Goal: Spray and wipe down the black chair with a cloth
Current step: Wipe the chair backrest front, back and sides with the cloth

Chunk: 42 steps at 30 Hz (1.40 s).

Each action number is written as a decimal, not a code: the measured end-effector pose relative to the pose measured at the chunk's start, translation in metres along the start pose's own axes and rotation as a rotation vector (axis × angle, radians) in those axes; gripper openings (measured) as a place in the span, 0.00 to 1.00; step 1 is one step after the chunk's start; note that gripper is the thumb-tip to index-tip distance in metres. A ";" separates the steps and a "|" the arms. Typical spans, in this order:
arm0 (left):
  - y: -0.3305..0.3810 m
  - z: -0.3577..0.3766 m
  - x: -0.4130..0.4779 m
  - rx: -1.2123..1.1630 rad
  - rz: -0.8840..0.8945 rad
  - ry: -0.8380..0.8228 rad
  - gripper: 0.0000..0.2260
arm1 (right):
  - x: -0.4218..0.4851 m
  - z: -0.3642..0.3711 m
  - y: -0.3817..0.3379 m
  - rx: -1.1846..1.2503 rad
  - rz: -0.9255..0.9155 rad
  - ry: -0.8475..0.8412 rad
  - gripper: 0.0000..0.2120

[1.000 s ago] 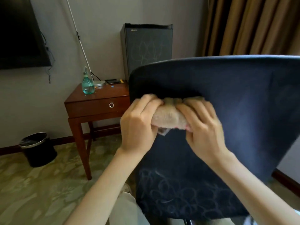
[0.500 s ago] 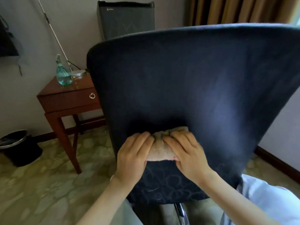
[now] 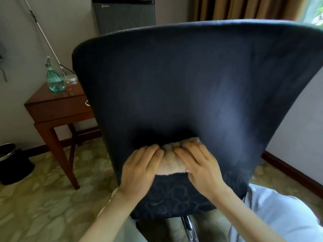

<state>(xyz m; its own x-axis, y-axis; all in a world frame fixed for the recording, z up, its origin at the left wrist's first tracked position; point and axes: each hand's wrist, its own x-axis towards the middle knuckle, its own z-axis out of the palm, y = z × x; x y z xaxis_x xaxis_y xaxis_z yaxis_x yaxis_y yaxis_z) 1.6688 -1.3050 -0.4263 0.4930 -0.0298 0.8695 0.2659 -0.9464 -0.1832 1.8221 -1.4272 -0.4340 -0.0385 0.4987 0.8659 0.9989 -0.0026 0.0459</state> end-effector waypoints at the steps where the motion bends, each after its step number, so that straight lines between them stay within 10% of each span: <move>1: -0.001 -0.008 0.023 0.010 0.013 0.056 0.07 | 0.019 -0.014 0.004 -0.011 -0.003 0.047 0.18; 13: 0.010 -0.057 0.158 0.071 0.091 0.315 0.09 | 0.123 -0.103 0.034 -0.094 -0.053 0.301 0.12; 33: 0.051 0.069 -0.095 -0.105 0.037 -0.358 0.15 | -0.142 0.051 0.015 0.011 0.187 -0.344 0.25; 42: 0.012 -0.028 0.051 0.026 -0.021 0.048 0.12 | 0.039 -0.038 -0.002 0.073 0.122 0.136 0.22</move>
<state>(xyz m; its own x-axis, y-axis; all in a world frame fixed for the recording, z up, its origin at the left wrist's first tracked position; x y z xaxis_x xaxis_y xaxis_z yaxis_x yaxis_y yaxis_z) 1.6739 -1.3265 -0.3715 0.4474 -0.0263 0.8939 0.2975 -0.9383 -0.1765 1.8178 -1.4411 -0.3816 0.0847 0.3770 0.9224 0.9954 0.0094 -0.0952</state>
